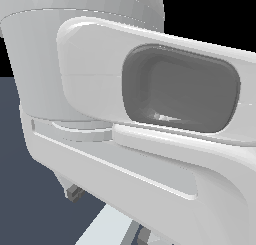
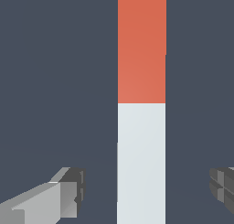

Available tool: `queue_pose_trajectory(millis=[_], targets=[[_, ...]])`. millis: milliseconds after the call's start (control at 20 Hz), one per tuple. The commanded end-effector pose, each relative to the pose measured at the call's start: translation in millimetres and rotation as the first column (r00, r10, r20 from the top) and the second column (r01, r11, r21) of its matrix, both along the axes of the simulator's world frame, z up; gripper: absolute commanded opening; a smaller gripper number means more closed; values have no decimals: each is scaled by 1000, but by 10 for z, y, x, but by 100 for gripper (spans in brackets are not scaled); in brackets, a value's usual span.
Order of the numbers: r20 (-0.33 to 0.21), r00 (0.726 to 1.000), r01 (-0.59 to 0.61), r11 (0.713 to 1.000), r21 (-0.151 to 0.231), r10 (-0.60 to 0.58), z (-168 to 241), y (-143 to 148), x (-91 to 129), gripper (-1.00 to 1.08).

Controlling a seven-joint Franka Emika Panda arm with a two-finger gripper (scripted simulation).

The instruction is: Insert the peg into the horizontal hole in a box.

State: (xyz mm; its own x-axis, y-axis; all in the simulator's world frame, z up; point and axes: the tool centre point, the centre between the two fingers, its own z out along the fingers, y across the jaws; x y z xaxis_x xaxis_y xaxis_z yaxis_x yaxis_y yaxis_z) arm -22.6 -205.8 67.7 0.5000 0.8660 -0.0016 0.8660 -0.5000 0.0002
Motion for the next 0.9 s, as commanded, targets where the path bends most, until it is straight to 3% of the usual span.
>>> queue_pose_trajectory(millis=[0,600,650,850], targets=[[-1,1000,0,1000,0,0,-67,2,-5,100],[0,1000,4,1000,1,-4,-484,-3,-4,100],[0,1000,4,1000,1,-4,-484,-3,-4,-100],[0,1000,4,1000,1,-4,-484,-3,-4,-100]])
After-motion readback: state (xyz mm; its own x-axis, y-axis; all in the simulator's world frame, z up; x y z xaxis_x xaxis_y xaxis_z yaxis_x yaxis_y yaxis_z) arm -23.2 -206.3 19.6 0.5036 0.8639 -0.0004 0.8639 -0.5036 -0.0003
